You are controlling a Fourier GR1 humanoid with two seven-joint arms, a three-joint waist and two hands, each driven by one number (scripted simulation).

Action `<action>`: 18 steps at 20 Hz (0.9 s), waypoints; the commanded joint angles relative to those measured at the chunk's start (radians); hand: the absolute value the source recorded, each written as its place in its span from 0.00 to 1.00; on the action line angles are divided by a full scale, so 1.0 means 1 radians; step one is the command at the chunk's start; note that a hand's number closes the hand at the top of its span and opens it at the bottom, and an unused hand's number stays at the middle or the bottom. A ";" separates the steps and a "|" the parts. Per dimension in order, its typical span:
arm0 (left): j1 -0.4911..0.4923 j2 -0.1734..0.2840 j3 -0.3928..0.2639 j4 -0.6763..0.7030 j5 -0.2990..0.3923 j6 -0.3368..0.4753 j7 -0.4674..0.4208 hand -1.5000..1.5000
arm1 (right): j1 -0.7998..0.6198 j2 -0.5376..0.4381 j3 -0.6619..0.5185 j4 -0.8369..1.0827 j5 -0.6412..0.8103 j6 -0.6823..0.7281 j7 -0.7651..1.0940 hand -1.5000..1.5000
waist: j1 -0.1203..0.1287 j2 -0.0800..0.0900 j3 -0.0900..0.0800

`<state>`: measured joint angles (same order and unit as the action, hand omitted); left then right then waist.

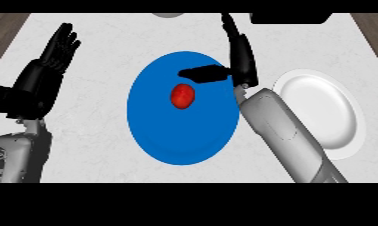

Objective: Pick the tomato from the plate and place it in the plate

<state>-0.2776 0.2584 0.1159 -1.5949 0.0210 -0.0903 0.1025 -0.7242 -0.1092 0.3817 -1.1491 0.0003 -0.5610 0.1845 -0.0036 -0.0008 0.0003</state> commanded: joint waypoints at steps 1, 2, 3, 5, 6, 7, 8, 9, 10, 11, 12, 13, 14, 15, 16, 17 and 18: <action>-0.040 0.032 0.032 0.005 0.032 -0.027 0.050 0.50 | 0.141 -0.099 -0.066 -0.141 -0.053 0.084 -0.048 0.00 | -0.008 -0.002 0.000; 0.018 -0.008 -0.016 -0.091 0.009 -0.002 0.088 0.50 | 0.154 -0.109 -0.083 -0.161 -0.046 0.081 -0.051 0.00 | -0.001 -0.003 0.000; -0.013 0.033 0.043 0.007 0.022 -0.027 0.013 0.50 | 0.225 -0.127 -0.054 -0.257 -0.036 0.090 -0.039 0.00 | -0.009 -0.003 0.000; 0.025 -0.020 -0.016 -0.086 -0.009 0.015 0.066 0.50 | 0.234 -0.213 -0.148 -0.244 -0.114 0.204 -0.096 0.00 | -0.003 -0.002 0.000; 0.004 0.002 0.023 -0.010 0.021 -0.011 0.031 0.50 | 0.269 -0.259 -0.173 -0.242 -0.140 0.258 -0.143 0.00 | -0.008 0.000 0.000; 0.083 -0.005 -0.002 -0.088 0.003 -0.021 0.022 0.50 | 0.341 -0.240 -0.149 -0.308 -0.112 0.231 -0.131 0.00 | -0.002 -0.002 0.000; 0.037 -0.013 0.003 -0.061 0.004 -0.012 0.021 0.50 | 0.321 -0.264 -0.178 -0.305 -0.119 0.277 -0.129 0.00 | -0.002 -0.001 0.000; 0.037 -0.020 -0.001 -0.093 0.011 -0.011 0.048 0.50 | 0.341 -0.245 -0.190 -0.294 -0.111 0.285 -0.134 0.00 | 0.001 0.000 0.000; 0.031 -0.010 0.004 -0.061 0.005 -0.012 0.039 0.50 | 0.357 -0.322 -0.253 -0.297 -0.173 0.345 -0.166 0.00 | -0.003 0.000 0.000; -0.039 -0.018 0.001 -0.045 -0.011 0.015 0.060 0.50 | 0.342 -0.309 -0.265 -0.261 -0.165 0.362 -0.182 0.00 | -0.002 0.001 0.000; -0.003 -0.010 0.008 -0.020 -0.014 -0.004 0.028 0.50 | 0.397 -0.320 -0.262 -0.298 -0.148 0.371 -0.194 0.00 | -0.002 0.000 0.000; -0.044 -0.031 0.002 -0.011 -0.011 0.022 0.068 0.50 | 0.379 -0.353 -0.303 -0.286 -0.185 0.415 -0.175 0.00 | -0.003 0.001 0.000; 0.024 0.006 0.030 -0.073 0.028 -0.034 0.067 0.50 | 0.419 -0.350 -0.305 -0.328 -0.169 0.419 -0.177 0.00 | 0.001 -0.001 0.000; 0.028 0.000 0.033 -0.049 0.012 -0.023 0.021 0.50 | 0.430 -0.339 -0.336 -0.217 -0.193 0.455 -0.277 0.00 | 0.004 0.001 0.000; 0.015 -0.006 0.033 -0.045 0.028 -0.038 0.032 0.50 | 0.349 -0.337 -0.357 -0.211 -0.184 0.482 -0.208 0.00 | 0.005 0.001 0.000; 0.034 0.004 0.023 -0.108 0.011 -0.025 0.091 0.50 | 0.431 -0.383 -0.374 -0.271 -0.205 0.511 -0.228 0.00 | 0.003 0.000 0.000; 0.032 -0.010 0.021 -0.062 0.005 -0.031 0.041 0.50 | 0.449 -0.369 -0.383 -0.294 -0.179 0.501 -0.227 0.00 | 0.001 0.000 0.000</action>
<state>-0.2584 0.2525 0.1358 -1.6558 0.0307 -0.1112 0.1522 -0.3295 -0.4472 0.0600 -1.4156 -0.1741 -0.1249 -0.0200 -0.0024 -0.0007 0.0002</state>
